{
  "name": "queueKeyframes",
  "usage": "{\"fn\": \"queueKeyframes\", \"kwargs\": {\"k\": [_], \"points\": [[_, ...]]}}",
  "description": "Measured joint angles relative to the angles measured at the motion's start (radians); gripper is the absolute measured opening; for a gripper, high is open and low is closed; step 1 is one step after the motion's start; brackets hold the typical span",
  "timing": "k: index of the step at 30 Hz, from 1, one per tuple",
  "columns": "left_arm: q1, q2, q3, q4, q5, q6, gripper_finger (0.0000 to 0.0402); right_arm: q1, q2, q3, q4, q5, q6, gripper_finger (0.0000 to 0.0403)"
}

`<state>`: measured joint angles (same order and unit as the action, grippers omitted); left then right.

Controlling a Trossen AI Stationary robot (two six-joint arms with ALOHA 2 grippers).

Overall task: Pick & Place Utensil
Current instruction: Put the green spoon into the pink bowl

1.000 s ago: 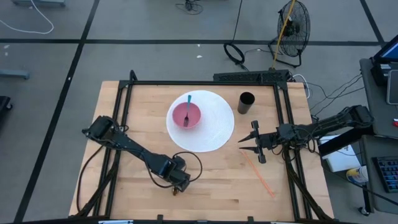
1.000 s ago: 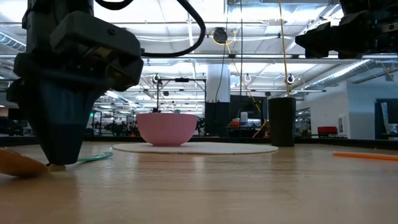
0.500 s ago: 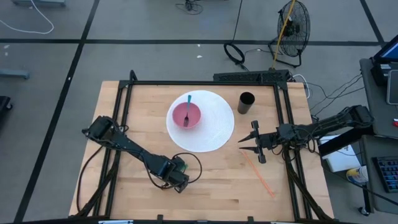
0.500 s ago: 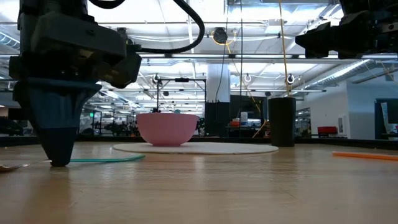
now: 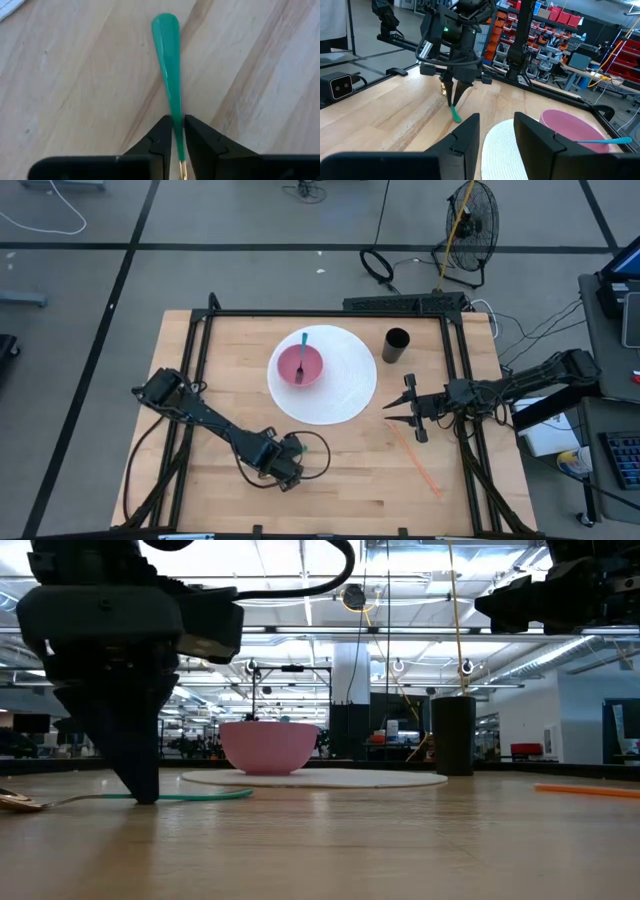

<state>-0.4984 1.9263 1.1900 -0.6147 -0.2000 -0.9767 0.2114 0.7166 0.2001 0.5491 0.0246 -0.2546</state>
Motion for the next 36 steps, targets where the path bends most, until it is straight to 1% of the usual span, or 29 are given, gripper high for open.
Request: {"fn": "queueKeyframes", "kwargs": {"k": [4,8,10,13,20,30,34,36], "points": [[0.003,-0.002,-0.009,0.005,0.025,-0.018,0.0045,0.000,0.000,0.000,0.000,0.000,0.000,0.0116],[0.003,-0.005,-0.038,0.010,0.082,-0.029,0.0029,0.000,0.000,0.000,0.000,0.000,0.000,0.0116],[0.005,-0.005,-0.051,0.015,0.094,-0.045,0.0026,0.000,0.000,0.000,0.000,0.000,0.000,0.0116],[0.010,-0.006,-0.055,0.018,0.121,-0.050,0.0029,0.000,0.000,0.000,0.000,0.000,0.000,0.0116],[0.025,-0.006,-0.056,0.014,0.188,-0.033,0.0051,0.000,0.000,0.000,0.000,0.000,0.000,0.0116],[0.037,-0.013,-0.057,0.009,0.282,0.034,0.0036,0.000,0.000,0.000,0.000,0.000,0.000,0.0116],[0.037,-0.013,-0.057,0.008,0.326,0.042,0.0038,0.000,0.000,0.000,0.000,0.000,0.000,0.0116],[0.035,-0.012,-0.057,0.010,0.327,0.053,0.0042,0.000,0.000,0.000,0.000,0.000,0.000,0.0116]]}}
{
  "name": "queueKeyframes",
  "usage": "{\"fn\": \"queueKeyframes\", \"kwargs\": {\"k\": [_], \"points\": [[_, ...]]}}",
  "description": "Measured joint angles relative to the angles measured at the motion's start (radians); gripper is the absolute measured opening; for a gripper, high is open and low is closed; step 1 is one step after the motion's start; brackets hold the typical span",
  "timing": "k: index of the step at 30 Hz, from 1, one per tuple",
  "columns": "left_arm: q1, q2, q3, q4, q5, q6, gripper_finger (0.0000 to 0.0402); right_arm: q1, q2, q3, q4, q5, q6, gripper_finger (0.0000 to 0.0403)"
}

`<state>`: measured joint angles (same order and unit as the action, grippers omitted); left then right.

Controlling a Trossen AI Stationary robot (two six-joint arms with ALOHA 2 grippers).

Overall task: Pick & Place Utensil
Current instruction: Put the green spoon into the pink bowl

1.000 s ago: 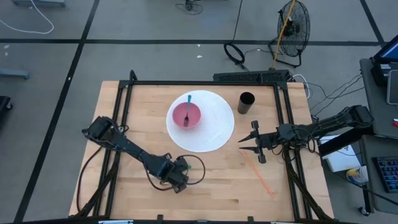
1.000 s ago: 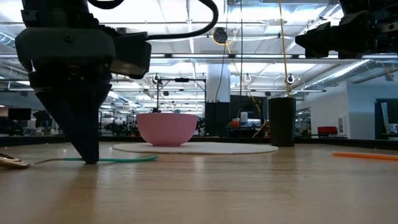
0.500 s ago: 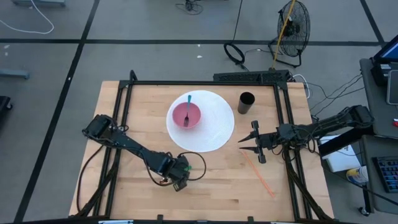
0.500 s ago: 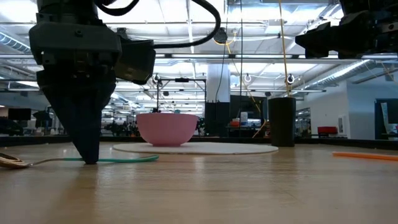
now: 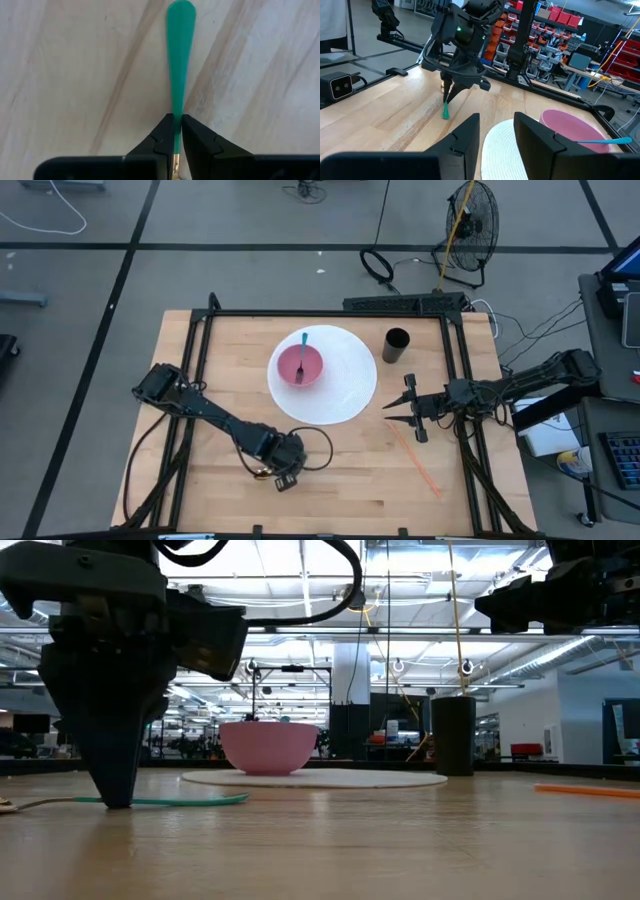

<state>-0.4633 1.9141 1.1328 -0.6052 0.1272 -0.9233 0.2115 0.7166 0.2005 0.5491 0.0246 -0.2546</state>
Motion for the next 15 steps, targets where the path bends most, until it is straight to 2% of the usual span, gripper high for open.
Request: {"fn": "queueKeyframes", "kwargs": {"k": [6,10,15], "points": [[-0.006,0.000,0.000,0.016,-0.124,-0.014,0.0032,0.000,0.000,0.000,0.000,0.000,0.000,0.0116],[-0.007,0.000,0.000,0.027,-0.158,-0.033,0.0008,0.000,0.000,0.000,0.000,0.000,0.000,0.0116],[-0.010,0.000,0.000,0.027,-0.173,-0.095,0.0018,0.000,0.000,0.000,0.000,0.000,0.000,0.0116]]}}
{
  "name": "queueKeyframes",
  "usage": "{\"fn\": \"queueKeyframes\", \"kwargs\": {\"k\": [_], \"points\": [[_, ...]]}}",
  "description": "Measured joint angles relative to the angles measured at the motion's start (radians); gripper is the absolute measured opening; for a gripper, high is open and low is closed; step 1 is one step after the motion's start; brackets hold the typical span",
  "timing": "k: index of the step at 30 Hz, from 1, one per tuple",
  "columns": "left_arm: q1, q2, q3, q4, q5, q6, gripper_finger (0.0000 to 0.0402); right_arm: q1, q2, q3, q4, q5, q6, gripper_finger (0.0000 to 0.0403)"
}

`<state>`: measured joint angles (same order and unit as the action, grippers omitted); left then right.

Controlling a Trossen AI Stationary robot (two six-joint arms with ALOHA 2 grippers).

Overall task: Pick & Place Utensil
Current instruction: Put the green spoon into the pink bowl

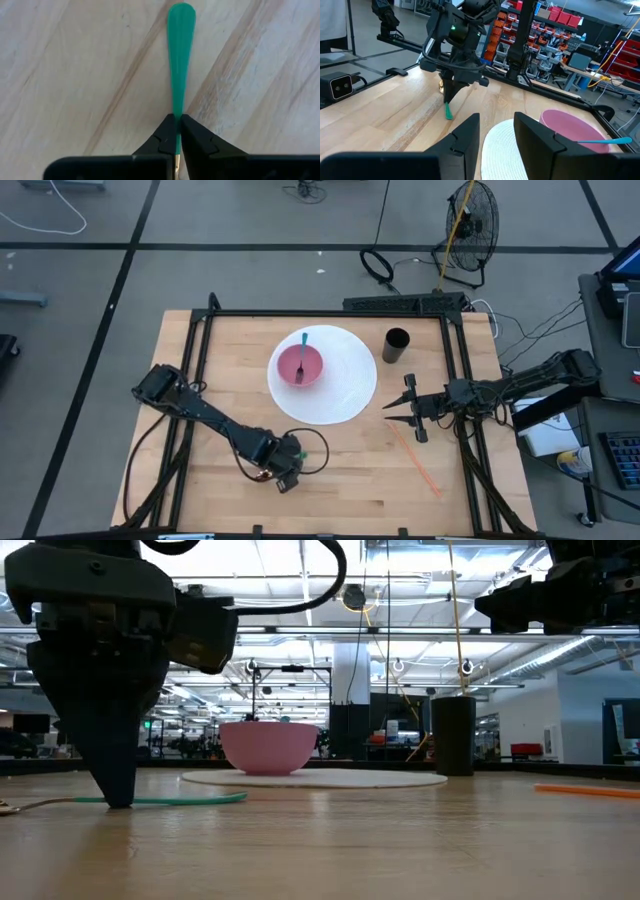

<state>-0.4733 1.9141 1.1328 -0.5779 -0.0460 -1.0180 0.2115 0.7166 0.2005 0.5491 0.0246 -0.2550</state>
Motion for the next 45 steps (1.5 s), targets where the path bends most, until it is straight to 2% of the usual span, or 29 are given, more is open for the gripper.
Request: {"fn": "queueKeyframes", "kwargs": {"k": [4,13,16,23,29,32,36,39,45], "points": [[-0.014,0.000,0.000,-0.010,-0.069,-0.022,0.0006,0.000,0.000,0.000,0.000,0.000,0.000,0.0116],[-0.038,0.004,-0.003,-0.016,-0.305,-0.035,0.0004,0.000,0.000,0.000,0.000,0.000,0.000,0.0116],[-0.038,0.005,-0.003,-0.018,-0.339,-0.038,0.0003,0.000,0.000,0.000,0.000,0.000,0.000,0.0116],[-0.043,-0.012,-0.003,-0.022,-0.344,-0.033,0.0001,0.000,0.000,0.000,0.000,0.000,0.000,0.0116],[-0.061,-0.073,-0.004,-0.033,-0.367,-0.036,0.0002,0.000,0.000,0.000,0.000,0.000,0.000,0.0116],[-0.065,-0.086,-0.003,-0.034,-0.309,-0.040,0.0001,0.000,0.000,0.000,0.000,0.000,0.000,0.0116],[-0.067,-0.081,-0.003,-0.049,-0.295,-0.036,0.0003,0.000,0.000,0.000,0.000,0.000,0.000,0.0116],[-0.065,-0.074,-0.003,-0.063,-0.295,-0.018,0.0029,0.000,0.000,0.000,0.000,0.000,0.000,0.0116],[-0.033,-0.077,-0.002,-0.063,-0.220,-0.002,0.0123,0.000,0.000,0.000,0.000,0.000,0.000,0.0116]]}}
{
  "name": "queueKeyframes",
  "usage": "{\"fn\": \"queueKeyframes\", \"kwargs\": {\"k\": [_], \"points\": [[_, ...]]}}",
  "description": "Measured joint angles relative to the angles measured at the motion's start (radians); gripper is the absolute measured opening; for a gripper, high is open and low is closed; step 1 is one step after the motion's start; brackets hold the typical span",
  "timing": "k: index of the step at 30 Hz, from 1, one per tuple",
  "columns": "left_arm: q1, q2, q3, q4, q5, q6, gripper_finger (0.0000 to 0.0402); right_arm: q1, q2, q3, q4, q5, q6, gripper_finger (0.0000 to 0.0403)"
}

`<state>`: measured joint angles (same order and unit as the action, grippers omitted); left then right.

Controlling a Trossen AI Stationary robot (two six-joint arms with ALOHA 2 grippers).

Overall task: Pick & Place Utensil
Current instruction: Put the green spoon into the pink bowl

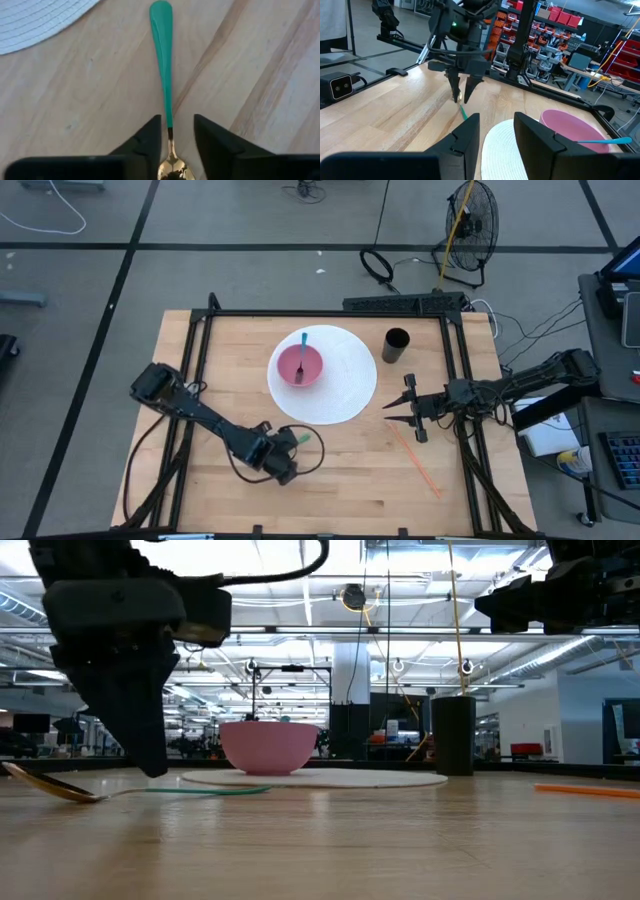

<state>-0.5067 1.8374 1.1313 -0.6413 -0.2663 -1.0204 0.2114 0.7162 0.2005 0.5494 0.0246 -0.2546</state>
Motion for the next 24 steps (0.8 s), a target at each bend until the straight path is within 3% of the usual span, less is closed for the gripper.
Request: {"fn": "queueKeyframes", "kwargs": {"k": [5,11,16,21,24], "points": [[0.028,0.000,-0.006,0.003,0.048,0.021,0.0174,0.000,0.000,0.000,0.000,0.000,0.000,0.0116],[0.053,-0.007,-0.075,0.070,0.141,0.024,0.0171,0.000,0.000,0.000,0.000,0.000,0.000,0.0116],[0.063,-0.010,-0.117,0.100,0.167,0.024,0.0125,0.000,0.000,0.000,0.000,0.000,0.000,0.0116],[0.065,-0.009,-0.124,0.092,0.174,0.053,0.0027,0.000,0.000,0.000,0.000,0.000,0.000,0.0116],[0.065,-0.008,-0.124,0.090,0.180,0.057,0.0014,0.000,0.000,0.000,0.000,0.000,0.000,0.0116]]}}
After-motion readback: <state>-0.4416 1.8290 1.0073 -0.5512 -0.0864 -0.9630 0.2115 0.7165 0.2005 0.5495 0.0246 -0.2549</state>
